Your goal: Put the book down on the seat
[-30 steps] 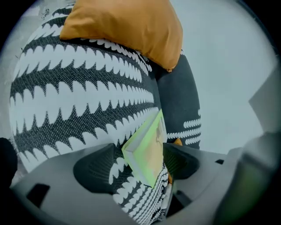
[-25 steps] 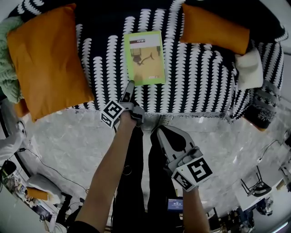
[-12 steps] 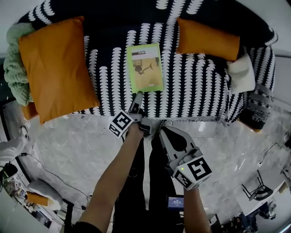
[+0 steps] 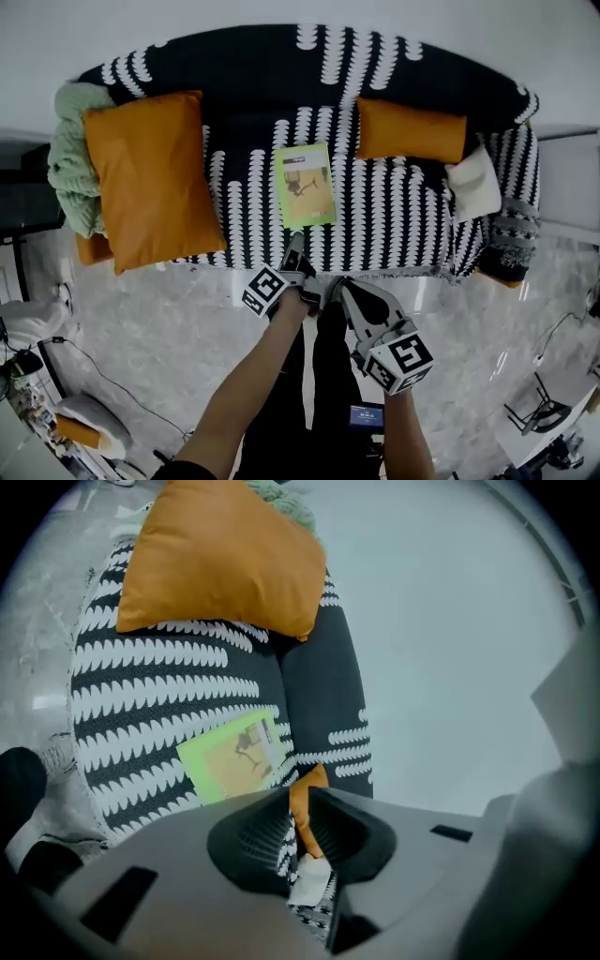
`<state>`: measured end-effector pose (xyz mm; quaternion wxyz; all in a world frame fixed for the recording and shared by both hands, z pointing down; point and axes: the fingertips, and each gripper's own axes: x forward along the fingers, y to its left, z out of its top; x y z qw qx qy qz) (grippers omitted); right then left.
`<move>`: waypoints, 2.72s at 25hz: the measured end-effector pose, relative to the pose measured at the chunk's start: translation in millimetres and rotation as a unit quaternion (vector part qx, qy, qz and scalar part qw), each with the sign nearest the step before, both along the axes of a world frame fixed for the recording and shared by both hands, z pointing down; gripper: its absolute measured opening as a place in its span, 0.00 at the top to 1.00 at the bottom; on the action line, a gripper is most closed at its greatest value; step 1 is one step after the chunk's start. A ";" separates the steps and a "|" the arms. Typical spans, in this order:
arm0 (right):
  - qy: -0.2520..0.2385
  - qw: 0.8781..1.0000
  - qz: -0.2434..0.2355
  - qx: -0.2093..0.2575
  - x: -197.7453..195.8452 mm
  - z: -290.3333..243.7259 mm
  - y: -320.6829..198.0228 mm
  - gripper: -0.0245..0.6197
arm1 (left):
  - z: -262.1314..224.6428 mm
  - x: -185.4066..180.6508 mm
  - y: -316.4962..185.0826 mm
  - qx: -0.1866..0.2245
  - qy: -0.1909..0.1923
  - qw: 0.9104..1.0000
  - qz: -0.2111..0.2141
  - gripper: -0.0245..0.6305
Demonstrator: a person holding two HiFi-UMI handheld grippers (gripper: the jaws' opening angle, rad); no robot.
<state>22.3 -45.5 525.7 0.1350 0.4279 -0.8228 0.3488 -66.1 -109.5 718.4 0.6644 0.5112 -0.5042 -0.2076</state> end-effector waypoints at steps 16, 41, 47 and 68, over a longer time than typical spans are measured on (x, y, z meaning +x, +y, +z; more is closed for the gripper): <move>0.026 0.996 -0.023 0.080 3.1 -129.7 -3.5 0.94 | -196.2 22.3 12.4 0.136 -0.020 0.982 0.127 0.94; -0.001 0.974 -0.097 0.204 -9.3 -263.2 14.1 0.94 | -443.8 38.7 87.2 0.423 -0.266 0.802 0.327 0.95; -0.031 0.974 -0.102 0.202 -11.9 -264.6 26.1 0.94 | -456.7 34.4 96.1 0.438 -0.276 0.792 0.325 0.95; -0.034 0.975 -0.104 0.194 8.3 -263.6 70.4 0.94 | -460.9 58.1 133.1 0.449 -0.275 0.777 0.344 0.95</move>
